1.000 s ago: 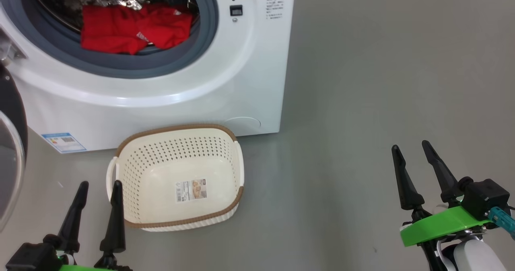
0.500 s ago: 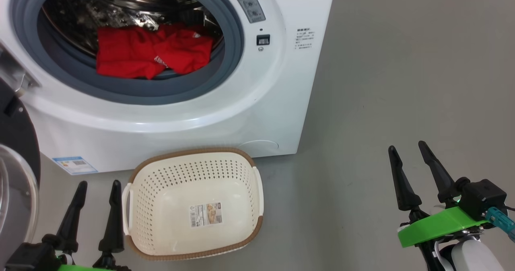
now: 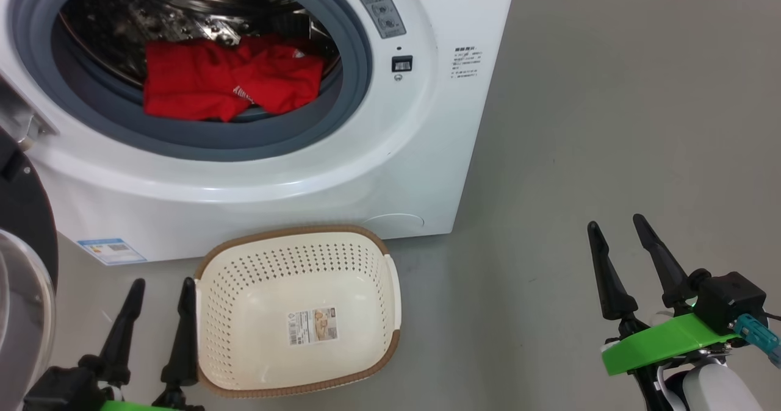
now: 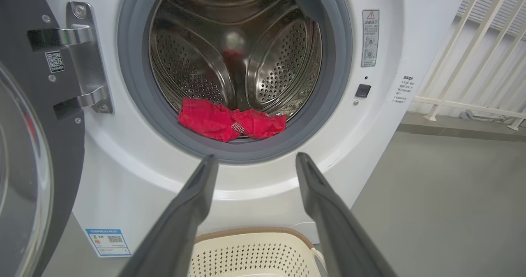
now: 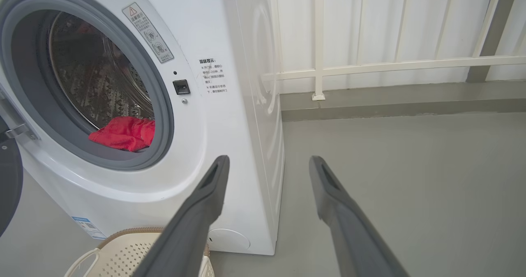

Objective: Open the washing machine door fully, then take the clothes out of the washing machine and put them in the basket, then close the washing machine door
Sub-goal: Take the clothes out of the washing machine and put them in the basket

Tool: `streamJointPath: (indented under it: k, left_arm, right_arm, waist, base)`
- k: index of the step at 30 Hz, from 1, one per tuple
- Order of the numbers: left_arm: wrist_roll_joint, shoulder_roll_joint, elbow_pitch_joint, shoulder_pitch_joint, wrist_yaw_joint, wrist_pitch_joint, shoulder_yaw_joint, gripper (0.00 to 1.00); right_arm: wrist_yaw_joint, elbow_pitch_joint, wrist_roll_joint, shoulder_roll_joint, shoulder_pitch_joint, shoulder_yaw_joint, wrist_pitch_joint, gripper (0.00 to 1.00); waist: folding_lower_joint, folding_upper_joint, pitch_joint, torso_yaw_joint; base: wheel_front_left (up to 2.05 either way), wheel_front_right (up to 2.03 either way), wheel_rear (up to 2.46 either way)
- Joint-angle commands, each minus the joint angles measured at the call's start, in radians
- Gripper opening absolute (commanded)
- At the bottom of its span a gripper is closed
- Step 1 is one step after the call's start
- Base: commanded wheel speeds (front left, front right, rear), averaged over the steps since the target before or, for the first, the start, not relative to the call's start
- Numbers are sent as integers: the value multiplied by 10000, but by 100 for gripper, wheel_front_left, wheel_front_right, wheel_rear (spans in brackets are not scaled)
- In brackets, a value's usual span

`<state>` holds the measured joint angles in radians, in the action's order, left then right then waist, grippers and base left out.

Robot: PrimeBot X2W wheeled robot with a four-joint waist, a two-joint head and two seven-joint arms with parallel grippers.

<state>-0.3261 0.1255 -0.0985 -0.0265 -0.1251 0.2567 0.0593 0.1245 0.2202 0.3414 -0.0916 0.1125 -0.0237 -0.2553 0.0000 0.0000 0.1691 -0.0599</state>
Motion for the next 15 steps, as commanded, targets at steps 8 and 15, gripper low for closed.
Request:
streamJointPath:
  k: [8, 15]
  left_arm:
    - [501, -11, -777, -1519, -56, 51, -146, 100]
    - [1086, 43, -2750, -3862, -56, 51, -488, 100]
  right_arm:
    - [62, -276, -42, 97, 389, -295, -65, 100]
    - [62, -322, -42, 249, 713, -395, -65, 100]
  waist:
    - [0, 0, 545, -104]
    - [0, 0, 1191, -337]
  base:
    - [0, 0, 0]
    - [0, 0, 0]
